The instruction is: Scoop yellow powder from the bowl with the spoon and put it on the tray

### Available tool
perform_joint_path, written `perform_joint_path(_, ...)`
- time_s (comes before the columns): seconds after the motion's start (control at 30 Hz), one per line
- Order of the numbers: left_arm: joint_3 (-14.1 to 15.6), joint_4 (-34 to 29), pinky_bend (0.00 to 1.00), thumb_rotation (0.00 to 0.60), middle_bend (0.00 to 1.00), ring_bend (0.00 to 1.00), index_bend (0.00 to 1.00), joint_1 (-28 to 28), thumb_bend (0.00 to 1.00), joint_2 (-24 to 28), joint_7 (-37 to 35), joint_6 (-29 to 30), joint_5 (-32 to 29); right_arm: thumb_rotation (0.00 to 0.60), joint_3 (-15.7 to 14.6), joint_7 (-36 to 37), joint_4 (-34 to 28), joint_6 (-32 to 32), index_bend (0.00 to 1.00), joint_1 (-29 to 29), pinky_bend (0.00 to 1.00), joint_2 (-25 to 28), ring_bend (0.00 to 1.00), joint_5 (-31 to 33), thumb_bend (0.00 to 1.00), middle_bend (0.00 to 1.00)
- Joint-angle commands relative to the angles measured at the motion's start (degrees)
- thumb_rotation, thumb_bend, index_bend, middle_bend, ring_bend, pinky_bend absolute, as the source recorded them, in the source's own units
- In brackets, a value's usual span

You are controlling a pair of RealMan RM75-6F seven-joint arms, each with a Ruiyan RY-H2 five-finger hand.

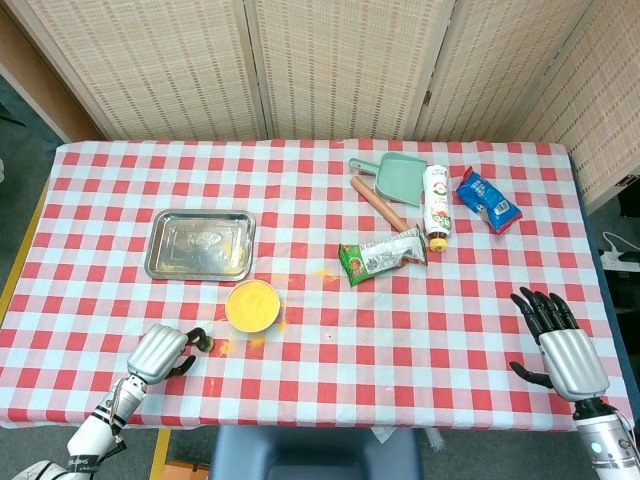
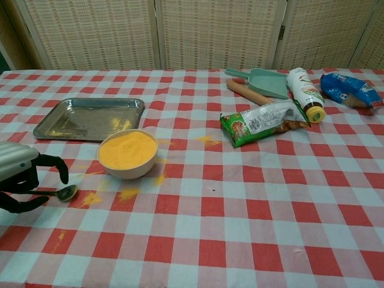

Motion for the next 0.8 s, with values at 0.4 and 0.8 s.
perform_joint_path(0.4, -0.27, 7.52, 1.00, 0.600, 1.00, 1.00, 0.45, -0.72, 0.41, -4.98, -0.33, 0.36, -1.48, 0.600, -0.07, 0.55, -0.14, 0.62, 0.00, -0.22, 0.00, 0.35, 0.00, -0.14, 0.08, 0.00)
perform_joint_path(0.8, -0.06, 9.67, 1.00, 0.600, 1.00, 1.00, 0.49, -1.11, 0.41, -6.15, -1.45, -0.27, -2.64, 0.600, -0.03, 0.22, -0.11, 0.29, 0.00, -0.14, 0.00, 0.26, 0.00, 0.24, 0.08, 0.00)
